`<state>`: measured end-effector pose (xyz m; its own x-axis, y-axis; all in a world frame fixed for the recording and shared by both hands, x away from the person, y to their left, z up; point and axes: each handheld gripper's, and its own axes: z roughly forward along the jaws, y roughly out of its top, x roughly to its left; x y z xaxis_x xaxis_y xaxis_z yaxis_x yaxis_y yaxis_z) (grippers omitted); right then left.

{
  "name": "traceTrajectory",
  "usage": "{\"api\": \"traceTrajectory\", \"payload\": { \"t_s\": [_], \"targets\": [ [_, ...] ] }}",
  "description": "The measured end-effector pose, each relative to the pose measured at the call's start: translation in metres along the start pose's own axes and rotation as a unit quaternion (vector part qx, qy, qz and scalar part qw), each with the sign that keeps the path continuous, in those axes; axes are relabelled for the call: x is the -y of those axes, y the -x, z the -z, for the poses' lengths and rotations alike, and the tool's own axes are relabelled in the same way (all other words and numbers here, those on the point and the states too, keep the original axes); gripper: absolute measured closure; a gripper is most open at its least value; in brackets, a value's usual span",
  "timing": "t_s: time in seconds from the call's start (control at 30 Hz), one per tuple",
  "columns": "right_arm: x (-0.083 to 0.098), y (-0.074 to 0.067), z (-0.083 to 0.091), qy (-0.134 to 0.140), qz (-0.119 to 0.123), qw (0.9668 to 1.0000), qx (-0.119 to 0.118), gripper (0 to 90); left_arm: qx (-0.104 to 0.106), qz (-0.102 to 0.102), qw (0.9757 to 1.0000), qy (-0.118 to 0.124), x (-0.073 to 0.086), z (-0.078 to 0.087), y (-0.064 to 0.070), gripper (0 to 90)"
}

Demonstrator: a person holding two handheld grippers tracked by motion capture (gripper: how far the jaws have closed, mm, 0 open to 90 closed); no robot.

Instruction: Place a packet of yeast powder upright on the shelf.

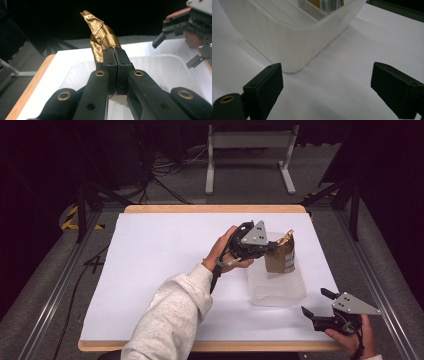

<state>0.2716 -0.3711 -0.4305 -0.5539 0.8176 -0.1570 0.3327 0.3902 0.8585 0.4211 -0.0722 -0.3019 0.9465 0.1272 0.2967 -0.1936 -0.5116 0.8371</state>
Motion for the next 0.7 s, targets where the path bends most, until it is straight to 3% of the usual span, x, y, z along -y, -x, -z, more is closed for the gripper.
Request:
{"api": "traceTrajectory", "payload": {
  "t_s": [0.2, 0.37, 0.53, 0.63, 0.7],
  "targets": [
    [0.0, -0.002, 0.0, 0.0, 0.003, 1.0, -0.003, 11.5, 0.02, 0.014, 0.9995, 0.021, 0.004, 0.003, 0.001, 89.0],
    [0.001, -0.001, -0.001, -0.002, 0.0, 1.0, -0.002, 11.5, 0.003, 0.014, 0.9996, 0.025, 0.009, 0.021, -0.003, 89.2],
    [0.0, -0.001, -0.001, -0.003, -0.001, 1.0, -0.003, 11.4, 0.004, -0.003, 1.0, 0.006, 0.01, 0.035, -0.005, 89.3],
    [0.0, -0.001, -0.001, -0.003, -0.001, 1.0, -0.003, 11.4, -0.002, -0.003, 0.9999, 0.012, 0.013, 0.043, -0.008, 89.2],
    [0.001, -0.001, -0.001, -0.003, -0.002, 1.0, -0.005, 11.4, 0.012, 0.001, 0.9999, 0.01, 0.016, 0.045, -0.011, 89.2]
  ]
}}
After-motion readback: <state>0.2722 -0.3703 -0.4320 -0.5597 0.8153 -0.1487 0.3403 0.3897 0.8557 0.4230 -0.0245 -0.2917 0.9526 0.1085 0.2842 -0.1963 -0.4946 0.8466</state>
